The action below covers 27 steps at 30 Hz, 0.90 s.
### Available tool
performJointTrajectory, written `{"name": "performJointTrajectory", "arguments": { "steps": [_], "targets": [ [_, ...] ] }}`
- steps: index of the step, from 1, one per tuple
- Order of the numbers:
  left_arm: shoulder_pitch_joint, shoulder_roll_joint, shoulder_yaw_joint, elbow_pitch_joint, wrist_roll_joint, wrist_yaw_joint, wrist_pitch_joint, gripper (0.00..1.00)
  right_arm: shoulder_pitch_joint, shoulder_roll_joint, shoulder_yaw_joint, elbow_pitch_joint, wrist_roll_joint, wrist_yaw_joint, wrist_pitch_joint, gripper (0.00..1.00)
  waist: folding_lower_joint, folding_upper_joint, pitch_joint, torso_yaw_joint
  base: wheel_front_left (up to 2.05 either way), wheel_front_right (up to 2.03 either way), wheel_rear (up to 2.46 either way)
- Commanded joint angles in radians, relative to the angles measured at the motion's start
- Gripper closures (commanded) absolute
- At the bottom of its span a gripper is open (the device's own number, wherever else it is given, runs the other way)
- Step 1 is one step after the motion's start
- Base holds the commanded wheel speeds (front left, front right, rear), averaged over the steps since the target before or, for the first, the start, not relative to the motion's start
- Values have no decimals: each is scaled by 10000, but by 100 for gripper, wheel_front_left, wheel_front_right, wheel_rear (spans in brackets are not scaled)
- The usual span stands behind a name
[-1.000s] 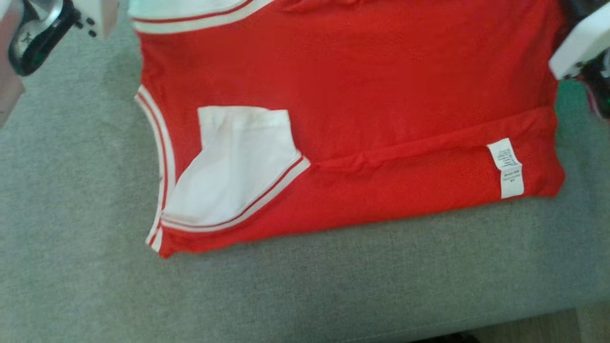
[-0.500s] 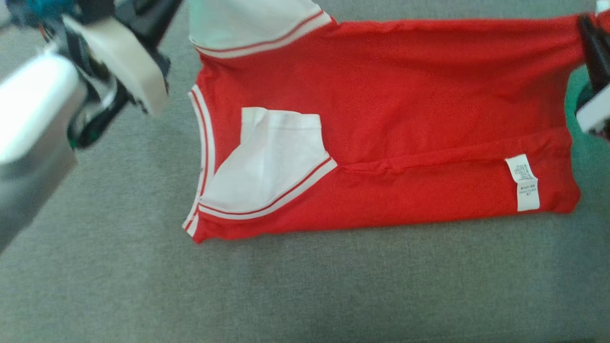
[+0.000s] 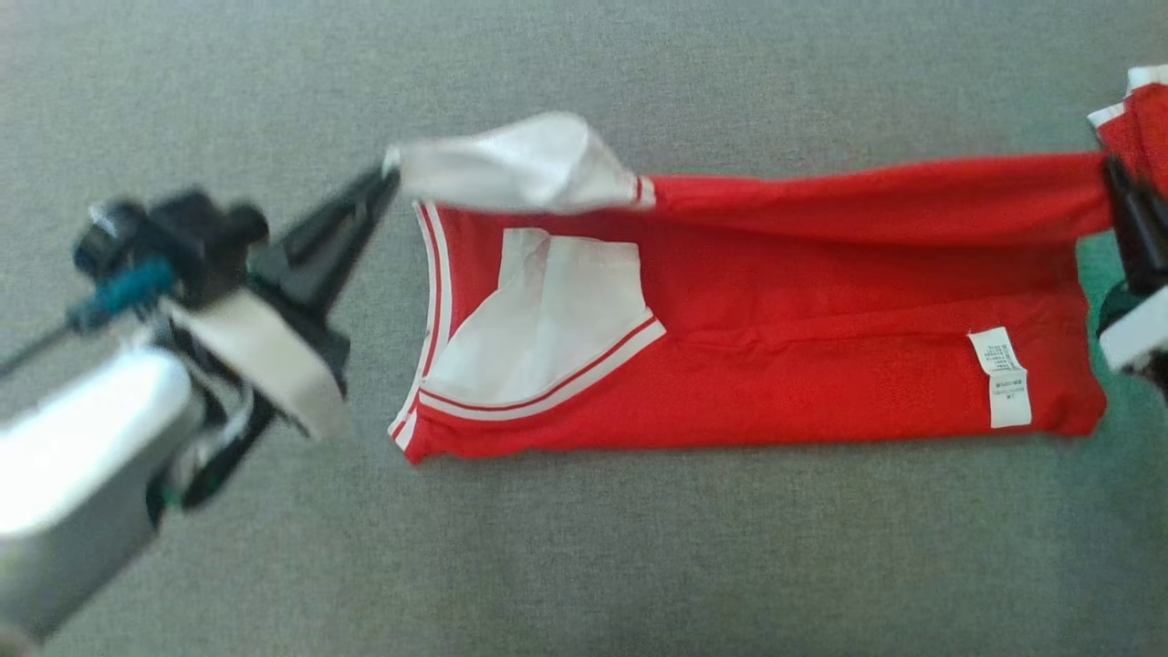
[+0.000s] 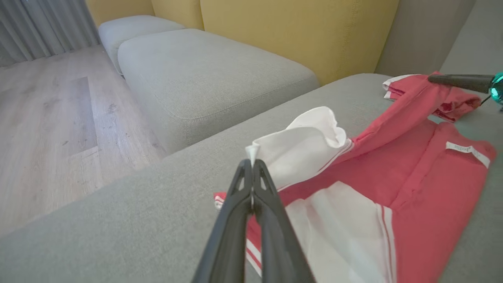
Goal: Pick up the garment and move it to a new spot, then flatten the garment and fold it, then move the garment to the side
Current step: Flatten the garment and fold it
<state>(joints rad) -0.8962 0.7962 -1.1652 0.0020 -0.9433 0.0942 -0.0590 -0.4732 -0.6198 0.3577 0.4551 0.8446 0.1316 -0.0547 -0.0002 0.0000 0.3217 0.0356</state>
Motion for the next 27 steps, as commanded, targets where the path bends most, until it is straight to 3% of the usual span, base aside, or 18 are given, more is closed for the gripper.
{"name": "performJointTrajectory", "arguments": {
  "steps": [1, 6, 17, 18, 20, 21, 22, 23, 24, 27],
  "targets": [
    [-155, 480, 471, -299, -64, 114, -142, 100, 292, -201, -67, -296, -69, -9, -137, 100, 2, 0, -48, 27, 0, 0, 0],
    [875, 681, 228, -933, -212, 618, -498, 100, 1250, 17, -563, -589, -259, -9, -353, 100, 2, 0, -248, 101, 0, 0, 0],
    [2070, 621, -46, -1281, -510, 1038, -1086, 100, 2874, 526, -1738, -1056, -676, -9, -375, 100, 2, 0, -651, 278, 0, 0, 0],
    [2157, 615, -68, -1297, -532, 1066, -1123, 100, 2972, 562, -1814, -1113, -728, -9, -348, 94, 2, 0, -664, 279, 0, 0, 0],
    [2314, 572, -131, -1302, -558, 1111, -1179, 98, 3148, 631, -1944, -1221, -811, -9, -250, 73, 2, 0, -670, 288, 0, 0, 0],
    [2394, 512, -161, -1288, -597, 1106, -1213, 89, 3239, 670, -1988, -1270, -818, -9, -164, 55, 2, 0, -670, 298, 0, 0, 0],
    [2464, 446, -192, -1248, -627, 1094, -1244, 73, 3325, 700, -2036, -1293, -842, -9, -75, 22, 2, 0, -663, 305, 0, 0, 0],
    [2523, 377, -226, -1186, -632, 1091, -1273, 60, 3397, 730, -2099, -1304, -882, -9, -2, 0, 2, 0, -651, 305, 0, 0, 0],
    [2637, 186, -274, -1031, -658, 1087, -1352, 0, 3534, 790, -2278, -1257, -1019, -9, 114, 0, 2, 0, -637, 308, 0, 0, 0],
    [2804, -123, -302, -694, -610, 1177, -1524, 0, 3808, 942, -2593, -1271, -1169, -9, 145, 0, 2, 0, -691, 322, 0, 0, 0]
  ]
}}
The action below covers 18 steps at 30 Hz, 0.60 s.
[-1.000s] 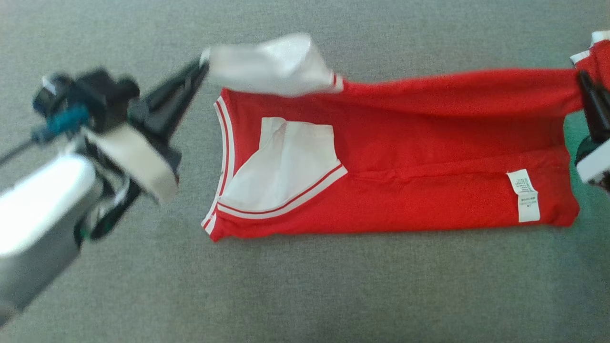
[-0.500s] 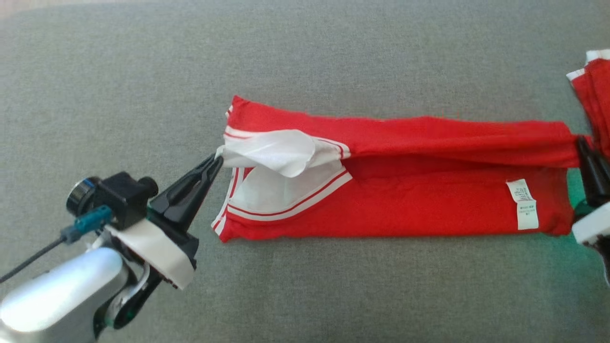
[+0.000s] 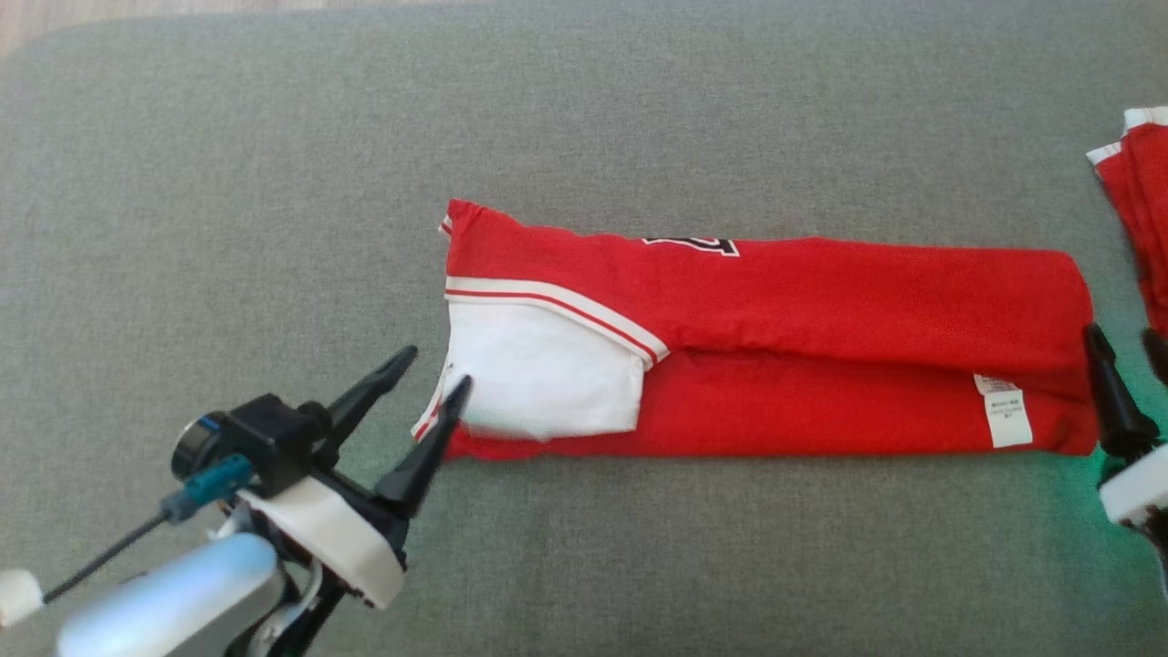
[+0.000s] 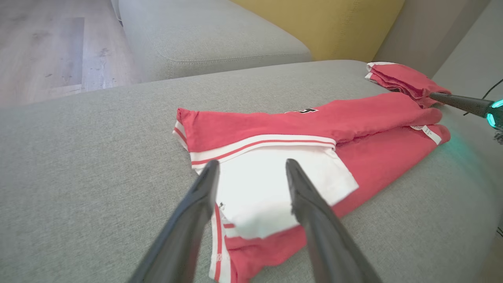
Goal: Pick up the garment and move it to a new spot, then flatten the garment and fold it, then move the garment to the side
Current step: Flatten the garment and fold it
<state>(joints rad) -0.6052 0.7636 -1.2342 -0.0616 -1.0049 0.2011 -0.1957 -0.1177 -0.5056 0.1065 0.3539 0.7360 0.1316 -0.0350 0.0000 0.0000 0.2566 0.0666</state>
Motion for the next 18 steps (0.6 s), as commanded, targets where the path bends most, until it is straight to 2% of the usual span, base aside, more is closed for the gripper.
{"name": "performJointTrajectory", "arguments": {
  "steps": [1, 2, 4, 8, 13, 15, 18],
  "targets": [
    [-35, 94, 412, 65, 33, 194, -234, 0, 409, -139, -196, -288, -104, -9, -39, 0, 0, 0, -86, 25, 0, 0, 0],
    [-35, 94, 412, 65, 33, 194, -234, 0, 409, -139, -196, -288, -104, -9, -39, 0, 0, 0, -86, 25, 0, 0, 0],
    [156, -131, 543, 301, 117, 463, -411, 0, 749, 11, -541, -378, -162, -9, -92, 0, 0, 0, -202, 54, 0, 0, 0],
    [726, -765, 1134, 633, 674, 1365, -636, 0, 1350, 490, -1250, -595, -406, -9, -189, 0, 0, 0, -452, 148, 0, 0, 0],
    [2075, -2111, 3050, 320, 2400, 2370, -656, 0, 1338, 1270, -1891, -492, -1055, -9, 31, 0, 0, 0, -710, 371, 0, 0, 0],
    [2705, -2692, 3716, 187, 3280, 2583, -657, 0, 1047, 1610, -2247, -269, -1387, -9, 127, 0, 0, 0, -768, 503, 0, 0, 0],
    [3585, -3506, 4380, 170, 4332, 2594, -658, 0, 546, 2027, -2686, 219, -1955, -9, 311, 0, 0, 0, -830, 699, 0, 0, 0]
  ]
}}
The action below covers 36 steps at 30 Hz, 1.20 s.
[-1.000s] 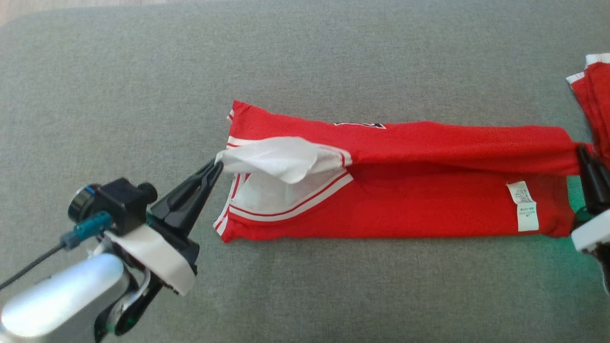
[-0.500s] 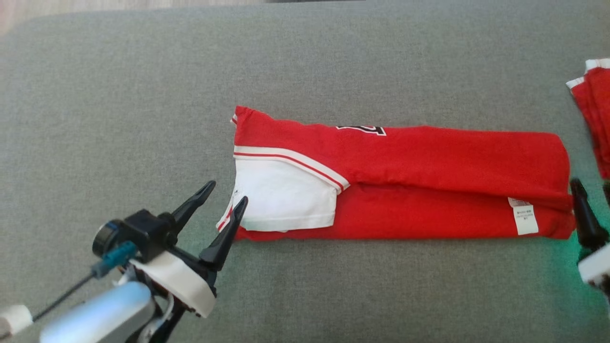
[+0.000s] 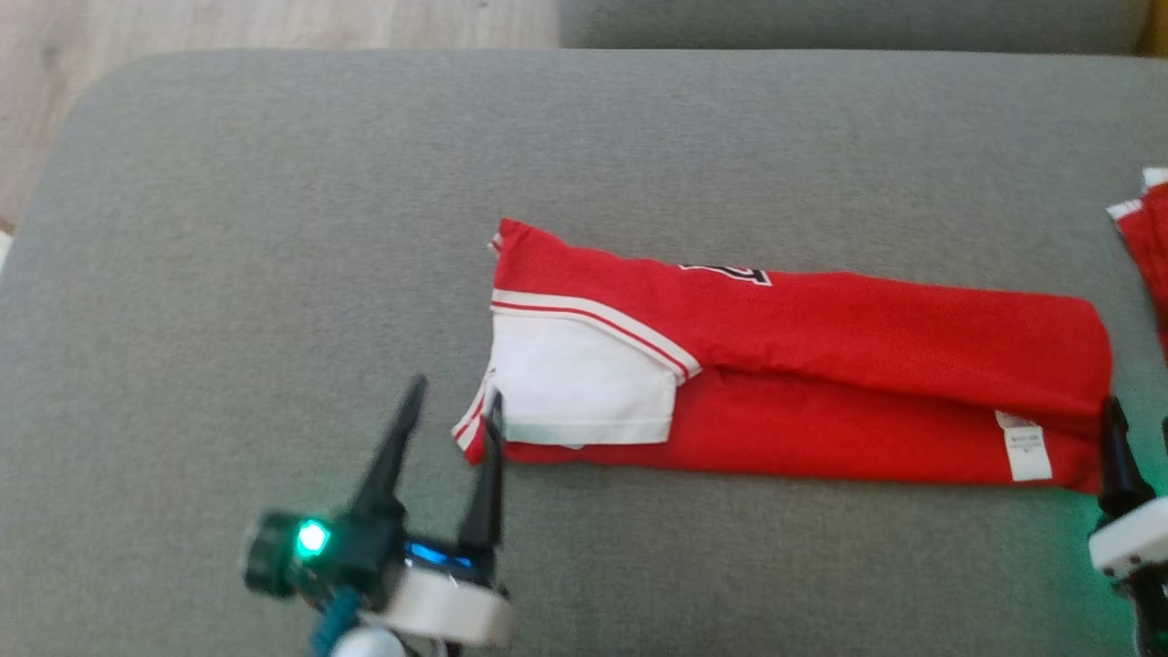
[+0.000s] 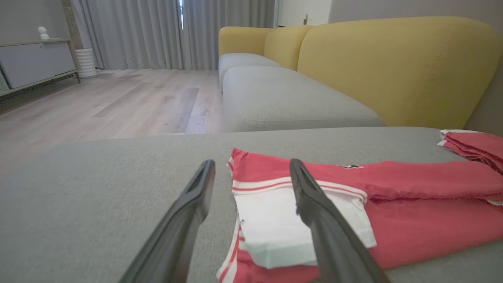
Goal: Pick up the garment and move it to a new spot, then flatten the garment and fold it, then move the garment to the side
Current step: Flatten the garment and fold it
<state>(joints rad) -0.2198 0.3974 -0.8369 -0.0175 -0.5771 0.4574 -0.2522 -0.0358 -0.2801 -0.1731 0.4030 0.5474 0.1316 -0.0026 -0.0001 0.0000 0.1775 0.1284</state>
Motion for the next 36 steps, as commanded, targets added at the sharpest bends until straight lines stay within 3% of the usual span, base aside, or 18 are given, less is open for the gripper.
{"name": "performJointTrajectory", "arguments": {
  "steps": [1, 5, 10, 11, 13, 19, 28, 33, 36],
  "targets": [
    [-36, -58, 547, -208, 362, -20, -93, 0, -418, -125, -41, -38, -293, -9, 66, 0, 1, 0, -58, 145, 0, 0, 0],
    [625, -864, 1205, -57, 1315, -232, -94, 0, -770, 247, -574, 998, -1116, -9, 476, 0, 1, 0, -118, 412, 0, 0, 0],
    [1156, -1436, 1909, 72, 2164, -585, -94, 0, -760, 805, -946, 1683, -1430, -9, 1084, 0, 1, 0, -180, 609, 0, 0, 0],
    [1246, -1518, 2039, 86, 2276, -665, -94, 0, -719, 890, -916, 1676, -1431, -9, 1181, 18, 1, 0, -190, 619, 0, 0, 0],
    [1390, -1654, 2272, 117, 2503, -823, -94, 0, -647, 1035, -821, 1525, -1346, -9, 1277, 100, 1, 0, -200, 613, 0, 0, 0],
    [1697, -1994, 2880, 258, 2963, -1321, -94, 0, -498, 847, -896, 878, -1363, -9, 915, 100, 1, 0, -261, 450, 0, 0, 0],
    [1899, -2371, 3354, 660, 3381, -2023, -95, 0, -765, -584, -1675, -893, -1101, -9, 1351, 100, 1, 0, -366, 136, 0, 0, 0],
    [1999, -2537, 3525, 797, 3512, -2263, -95, 0, -960, -365, -1381, -2708, -862, -9, 1936, 100, 1, 0, -452, 104, 0, 0, 0],
    [2025, -2710, 3617, 941, 3641, -2511, -95, 0, -1065, 218, -410, -4312, -816, -9, 2426, 100, 1, 0, -515, 221, 0, 0, 0]
  ]
}}
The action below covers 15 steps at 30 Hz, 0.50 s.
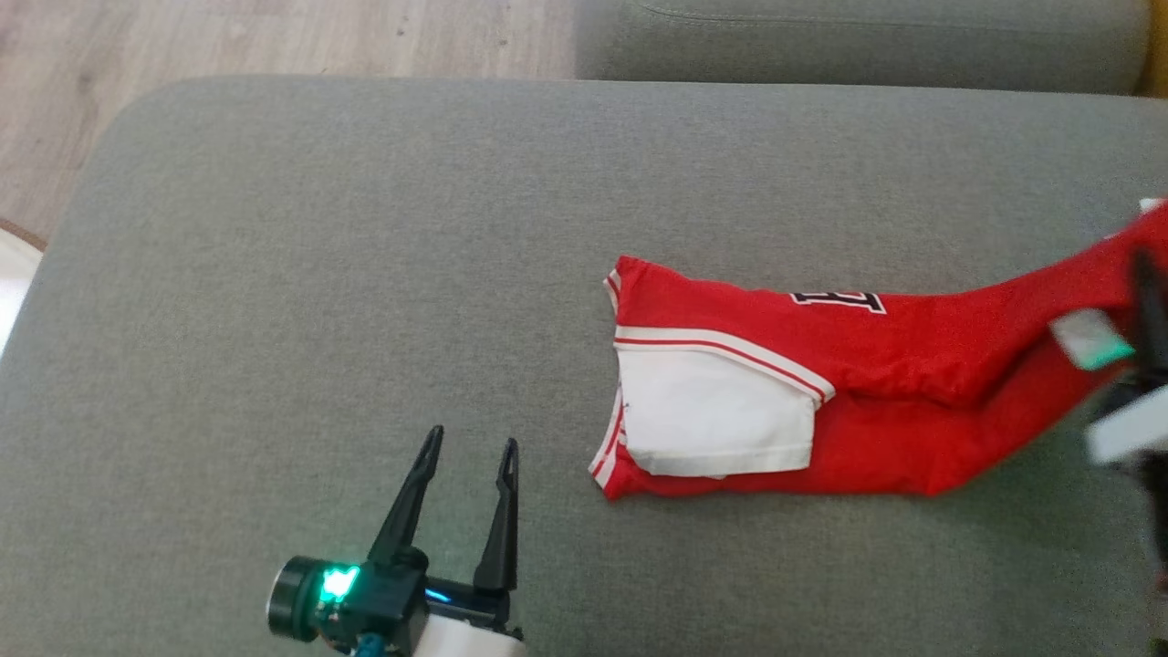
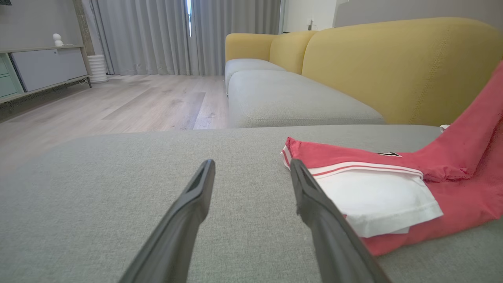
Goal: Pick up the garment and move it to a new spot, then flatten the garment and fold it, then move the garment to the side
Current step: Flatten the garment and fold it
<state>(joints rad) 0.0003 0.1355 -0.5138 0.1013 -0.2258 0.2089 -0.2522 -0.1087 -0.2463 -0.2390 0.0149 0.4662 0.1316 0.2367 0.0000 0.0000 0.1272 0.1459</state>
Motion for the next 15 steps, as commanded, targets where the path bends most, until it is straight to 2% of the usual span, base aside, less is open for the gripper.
{"name": "performJointTrajectory", "arguments": {
  "steps": [1, 4, 7, 15],
  "targets": [
    [-178, -132, 400, -204, 159, -89, -95, 0, -387, 54, 577, -694, -68, -9, 136, 100, 0, 0, -20, 100, 0, 0, 0],
    [-201, -251, 416, -76, 251, -280, -95, 0, -693, 701, 1711, -1082, -146, -9, 526, 100, 0, 0, -15, 320, 0, 0, 0],
    [-230, -361, 412, 64, 343, -443, -95, 0, -1010, 1153, 2813, -872, -151, -9, 769, 100, 0, 0, 17, 617, 0, 0, 0],
    [-275, -592, 421, 314, 505, -767, -95, 0, -1562, 1693, 4977, 1072, 137, -9, 664, 100, 0, 0, 135, 1352, 0, 0, 0]
  ]
}}
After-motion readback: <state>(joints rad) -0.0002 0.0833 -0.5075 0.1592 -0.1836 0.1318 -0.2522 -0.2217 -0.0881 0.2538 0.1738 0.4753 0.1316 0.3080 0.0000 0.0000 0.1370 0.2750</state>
